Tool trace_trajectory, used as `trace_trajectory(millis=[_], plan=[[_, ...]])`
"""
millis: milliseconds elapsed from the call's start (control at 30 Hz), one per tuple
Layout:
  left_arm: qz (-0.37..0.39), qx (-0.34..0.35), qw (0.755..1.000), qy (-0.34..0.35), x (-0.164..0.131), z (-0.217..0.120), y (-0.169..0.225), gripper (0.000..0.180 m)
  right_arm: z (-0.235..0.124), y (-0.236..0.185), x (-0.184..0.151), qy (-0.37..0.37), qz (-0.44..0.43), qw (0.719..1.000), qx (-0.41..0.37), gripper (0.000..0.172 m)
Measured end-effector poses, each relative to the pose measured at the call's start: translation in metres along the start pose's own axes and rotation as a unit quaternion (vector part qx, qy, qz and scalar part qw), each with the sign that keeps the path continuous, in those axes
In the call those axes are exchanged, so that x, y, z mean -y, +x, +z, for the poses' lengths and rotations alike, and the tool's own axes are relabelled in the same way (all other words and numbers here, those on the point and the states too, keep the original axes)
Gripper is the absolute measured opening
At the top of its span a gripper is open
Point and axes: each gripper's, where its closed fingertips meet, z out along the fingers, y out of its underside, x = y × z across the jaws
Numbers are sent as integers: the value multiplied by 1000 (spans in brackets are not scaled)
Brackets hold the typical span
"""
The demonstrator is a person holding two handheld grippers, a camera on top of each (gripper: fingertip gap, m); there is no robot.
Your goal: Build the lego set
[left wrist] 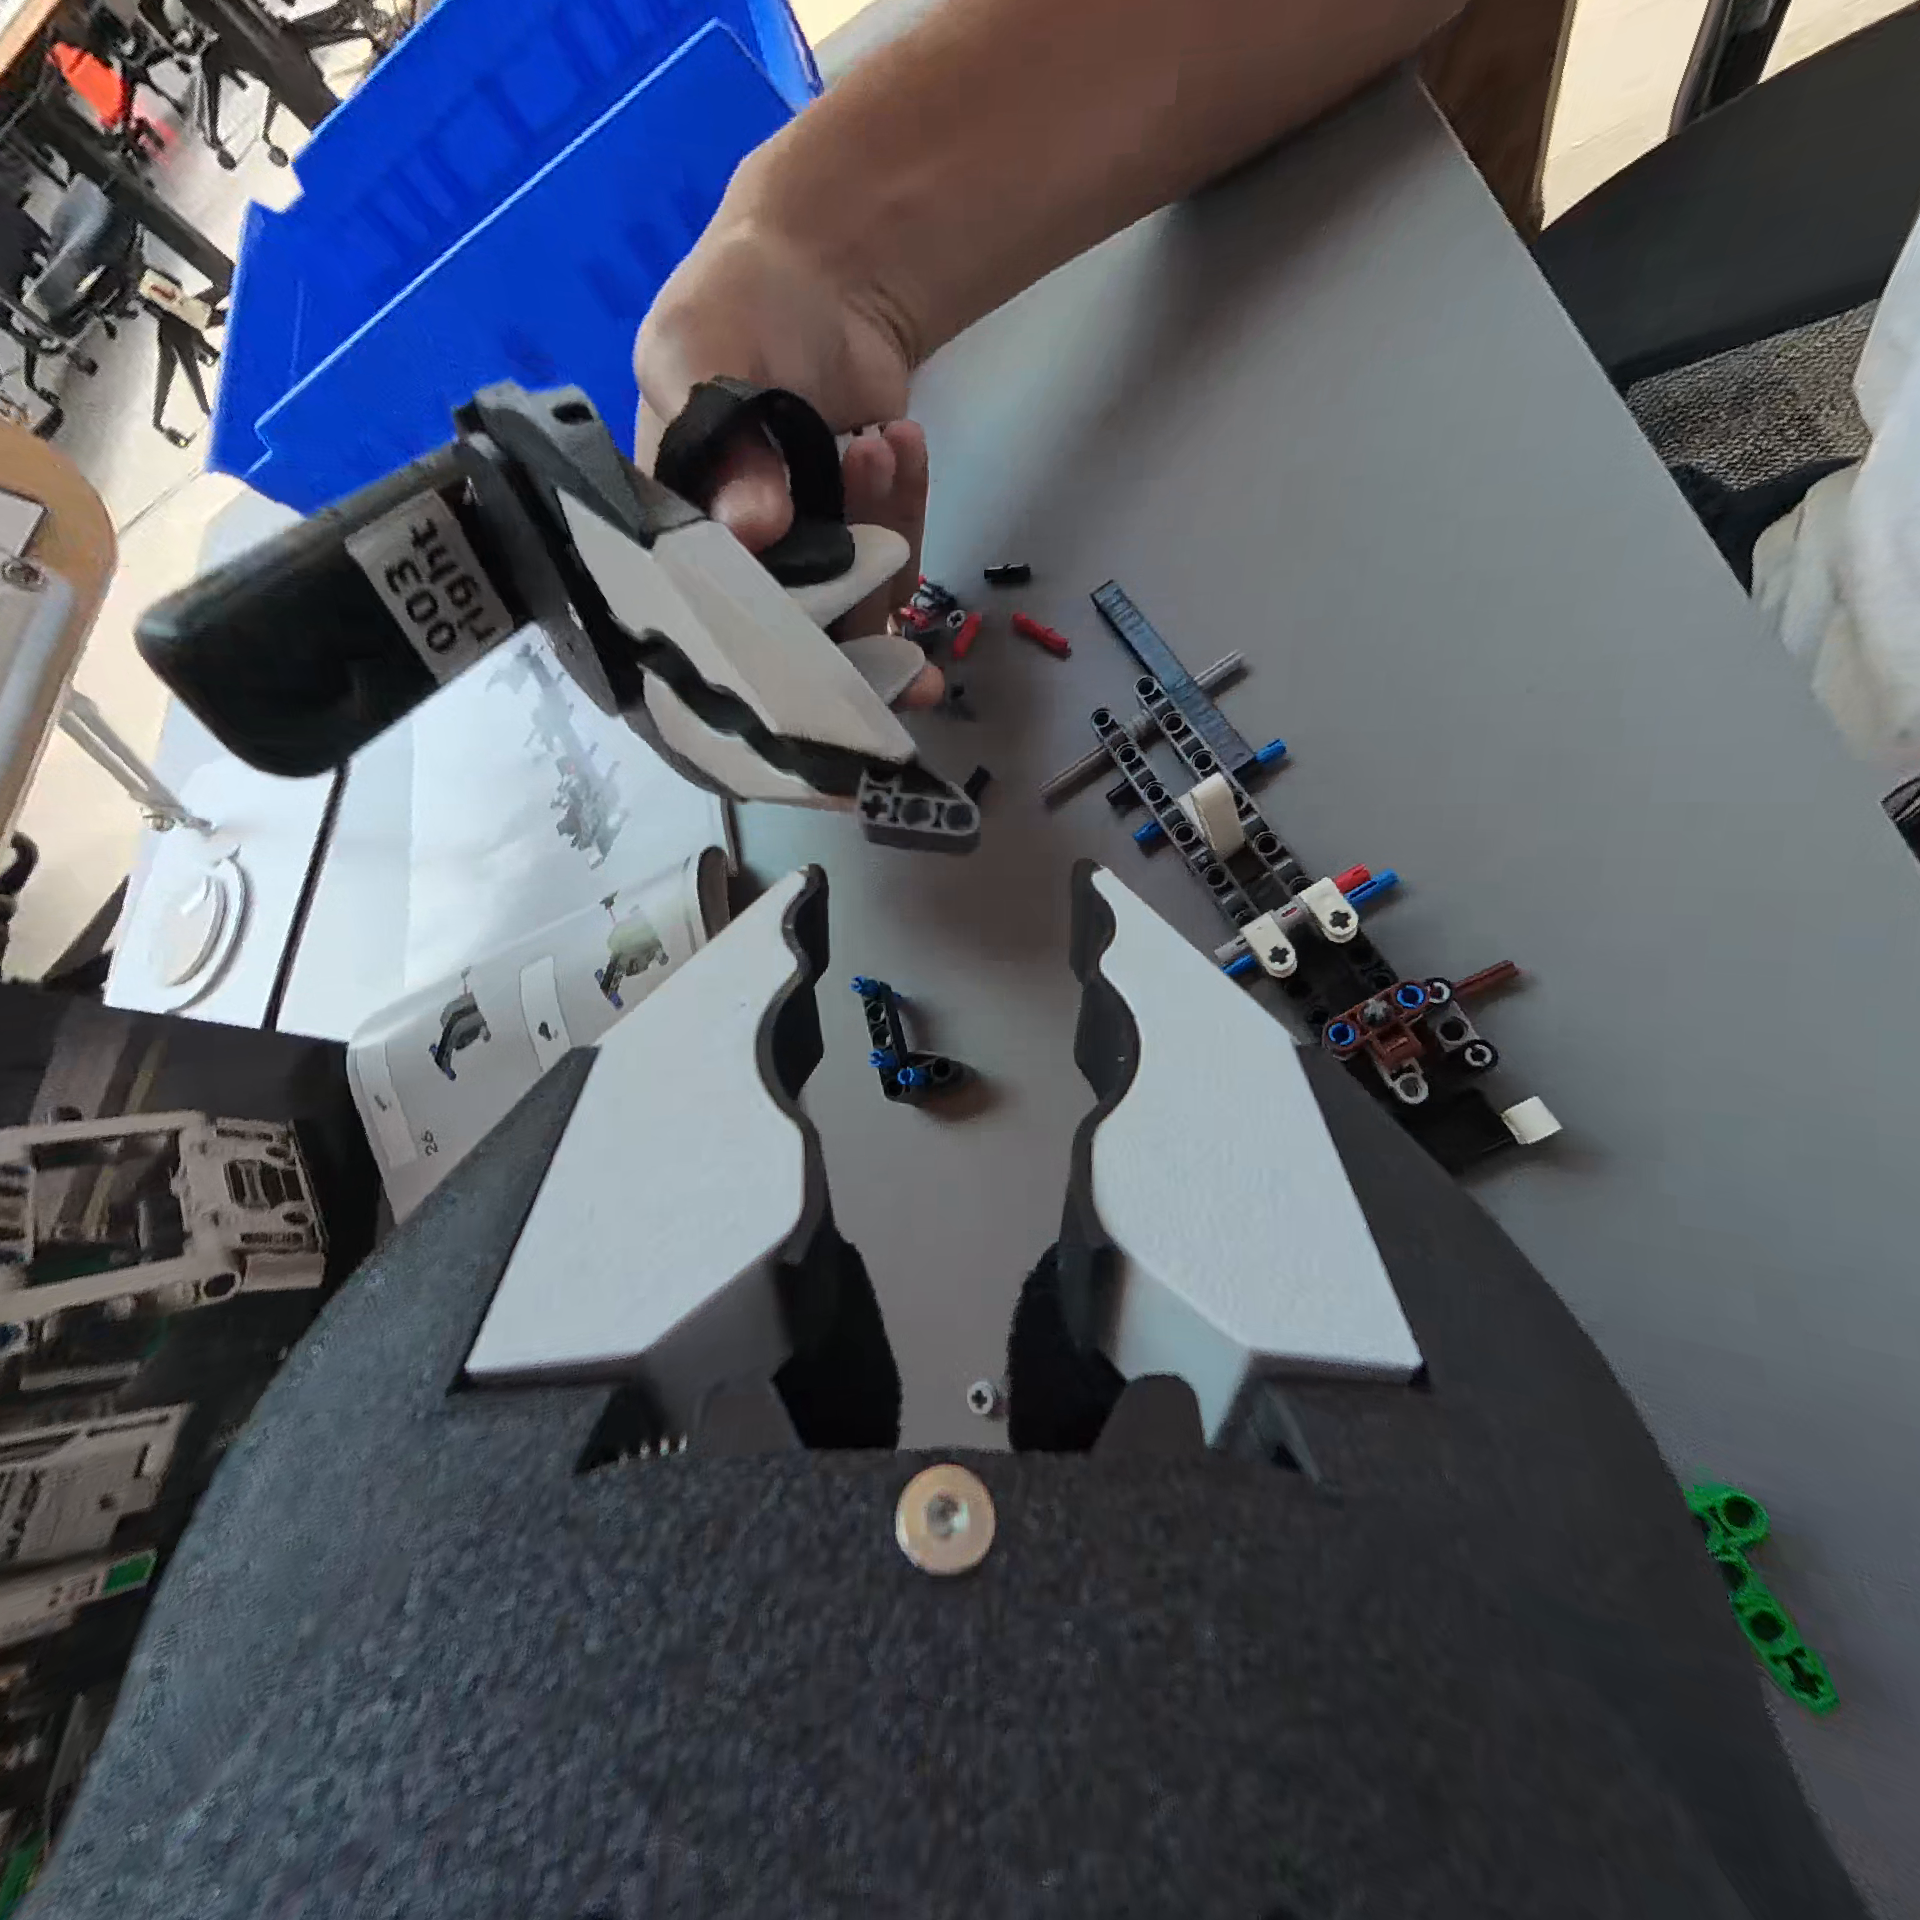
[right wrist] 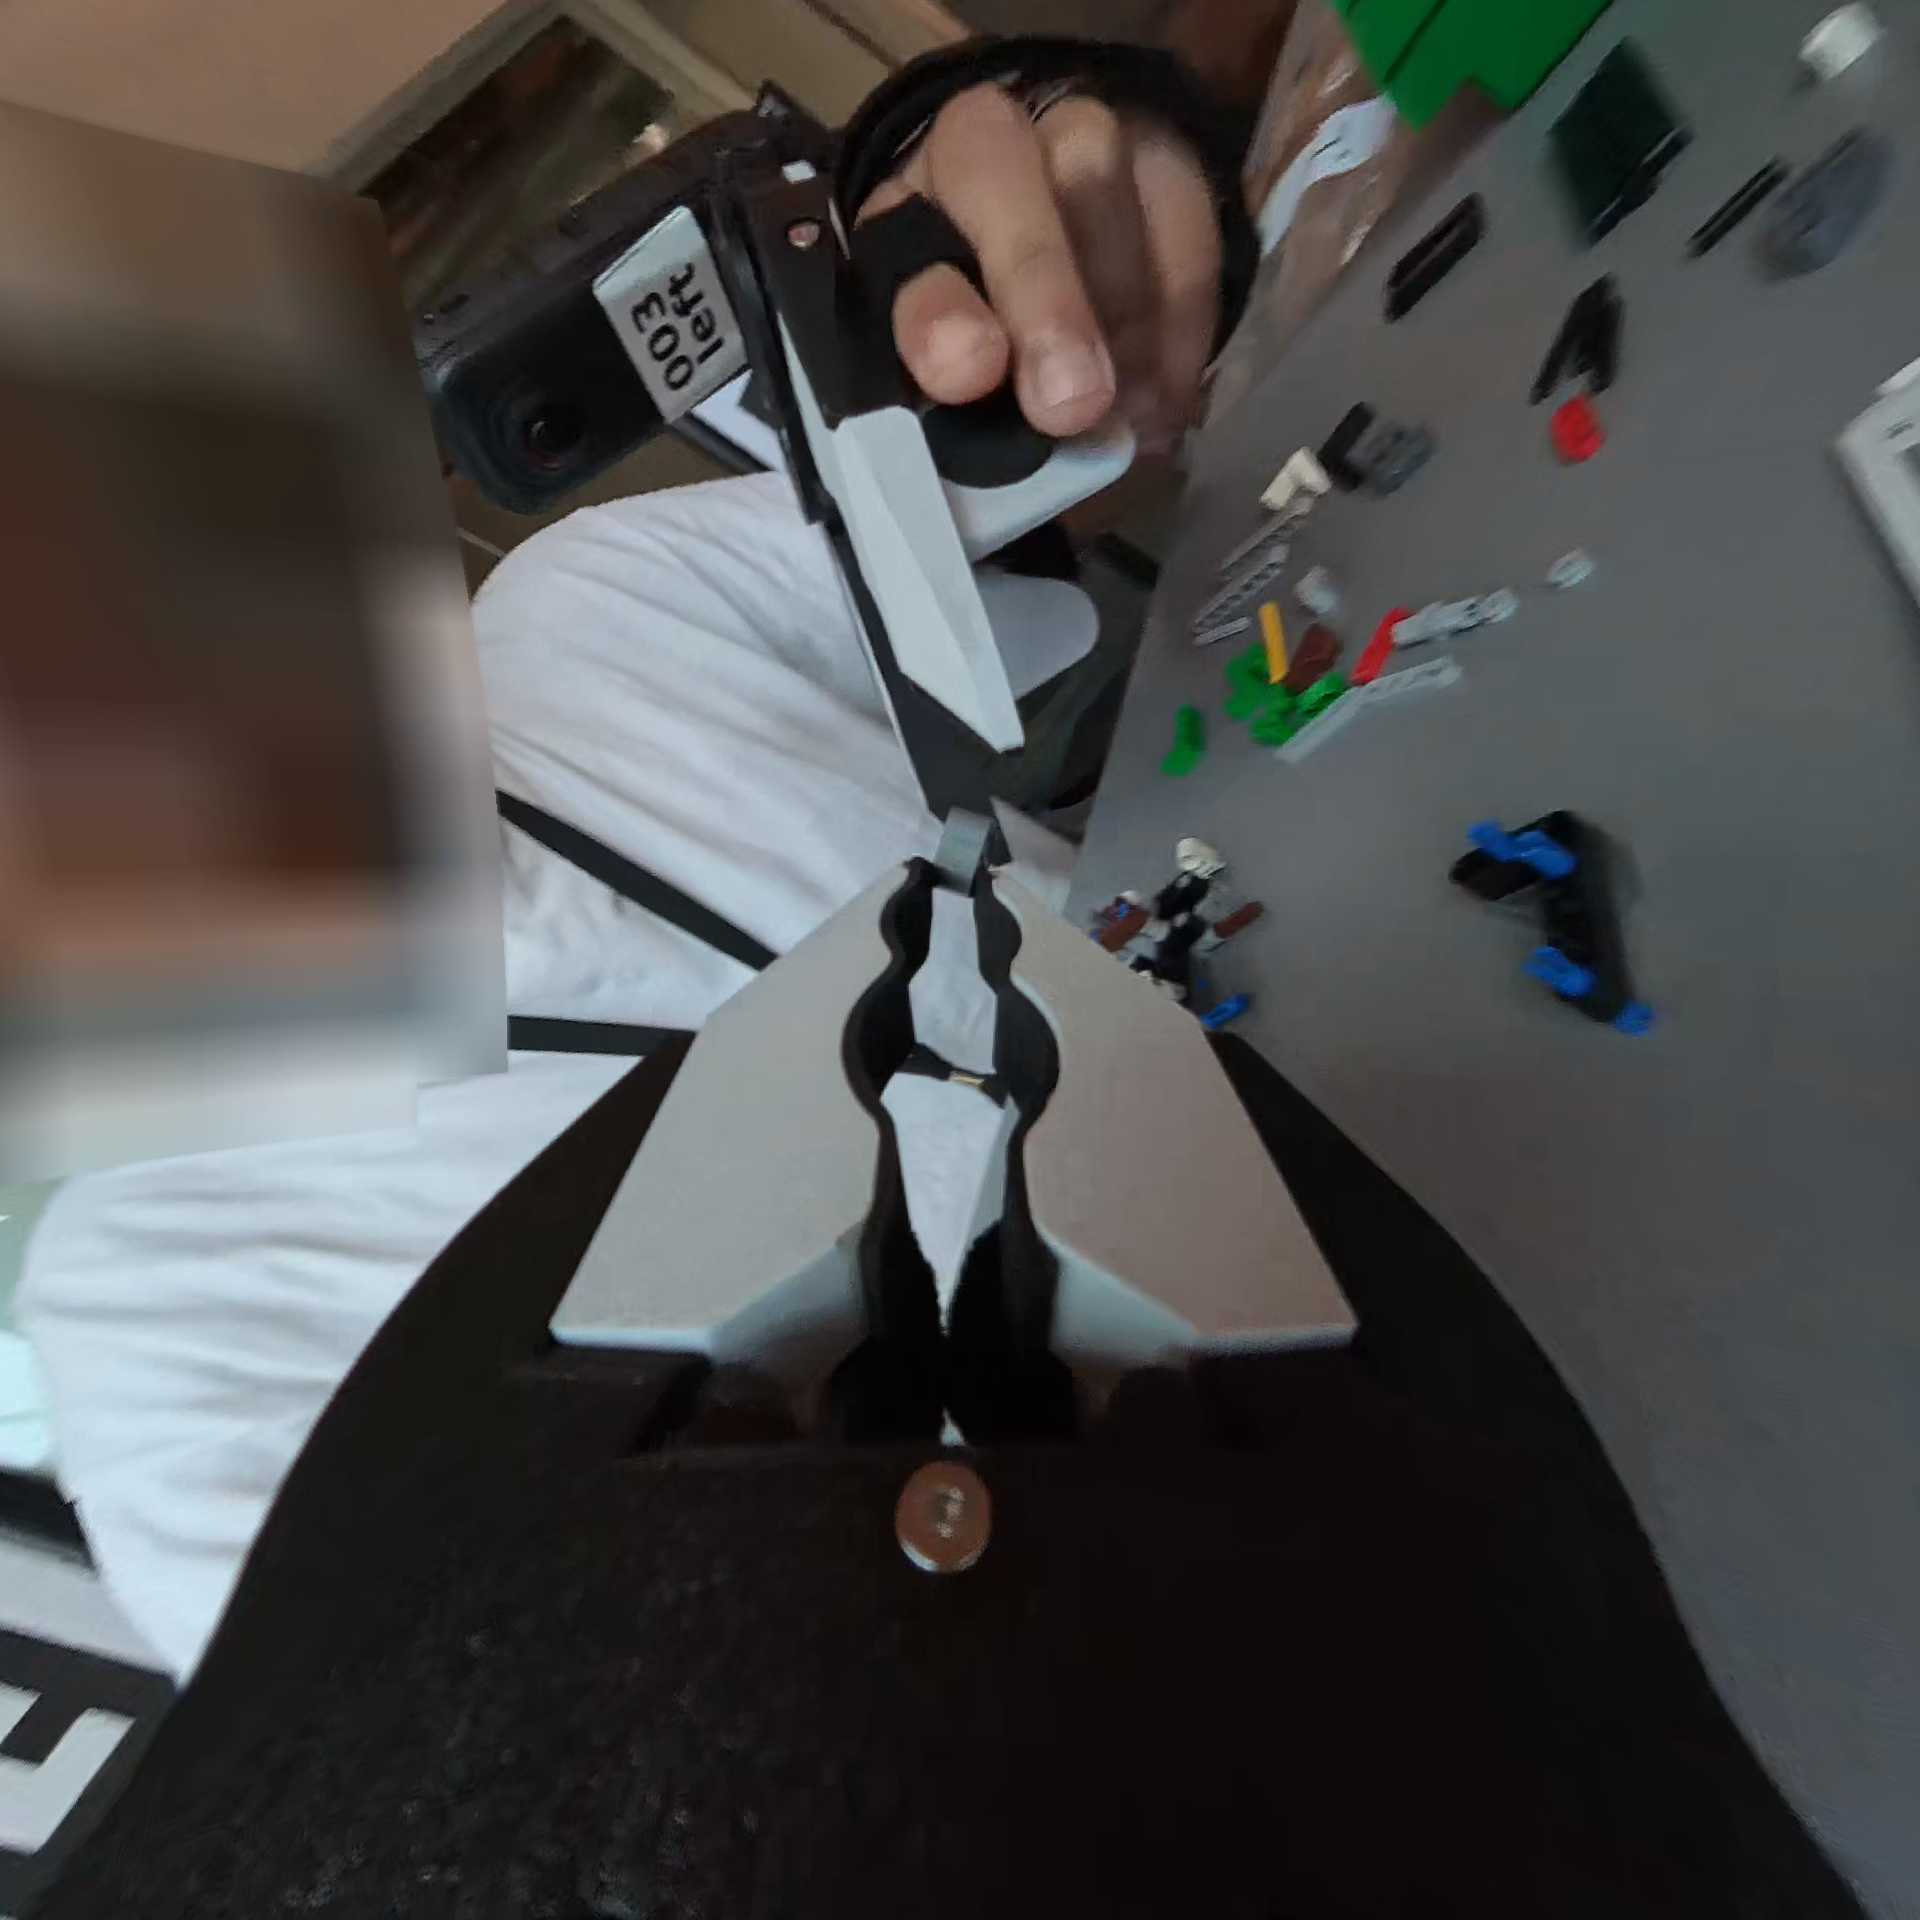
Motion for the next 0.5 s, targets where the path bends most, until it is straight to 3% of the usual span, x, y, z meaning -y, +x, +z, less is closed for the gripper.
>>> trace_trajectory(millis=[267, 500], plan=[[13, -63, 997, 44, 19, 12, 17, 28, 18, -8, -22, -63, 17, 997, 44, 6], [-10, -30, 999, 19, 2, 15, 10, 23, 13, 8, -14, -37, -12, 999, -5, 7]])
